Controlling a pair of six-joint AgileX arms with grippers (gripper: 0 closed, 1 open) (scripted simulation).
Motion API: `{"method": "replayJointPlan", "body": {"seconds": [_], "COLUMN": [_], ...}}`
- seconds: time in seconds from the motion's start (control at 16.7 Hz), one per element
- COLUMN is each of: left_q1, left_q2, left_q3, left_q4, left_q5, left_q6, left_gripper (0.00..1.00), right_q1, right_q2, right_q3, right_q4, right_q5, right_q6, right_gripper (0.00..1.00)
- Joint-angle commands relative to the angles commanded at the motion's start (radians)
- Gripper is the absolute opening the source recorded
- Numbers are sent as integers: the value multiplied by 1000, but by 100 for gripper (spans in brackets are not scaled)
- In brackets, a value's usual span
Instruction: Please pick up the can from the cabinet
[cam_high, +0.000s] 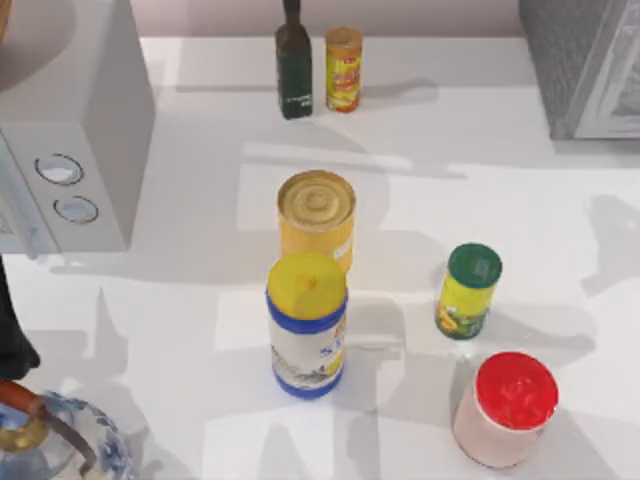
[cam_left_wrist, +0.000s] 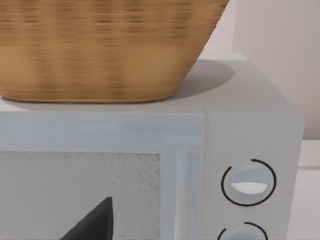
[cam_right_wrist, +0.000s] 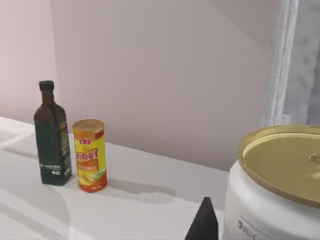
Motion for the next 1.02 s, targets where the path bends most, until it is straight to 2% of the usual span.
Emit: {"method": "replayJointPlan", "body": {"seconds": [0.3,0.54,0.78,1.02], "left_q1": [0,0,0,0], "left_q2": [0,0,0,0], "left_q3": [0,0,0,0], "left_q4": [0,0,0,0], "left_q5": [0,0,0,0], "left_q6": [0,0,0,0], "left_gripper": [100,100,100,100], "right_q1": [-102,-160,-189,-191], "right_q2": [513,814,961,971], "right_q3": [129,202,237,239], "right_q4": [386,609,723,731], "right_q5": [-256,-409,-489,-495], "right_q6": [11,17,18,18], "right_gripper": [0,0,0,0]}}
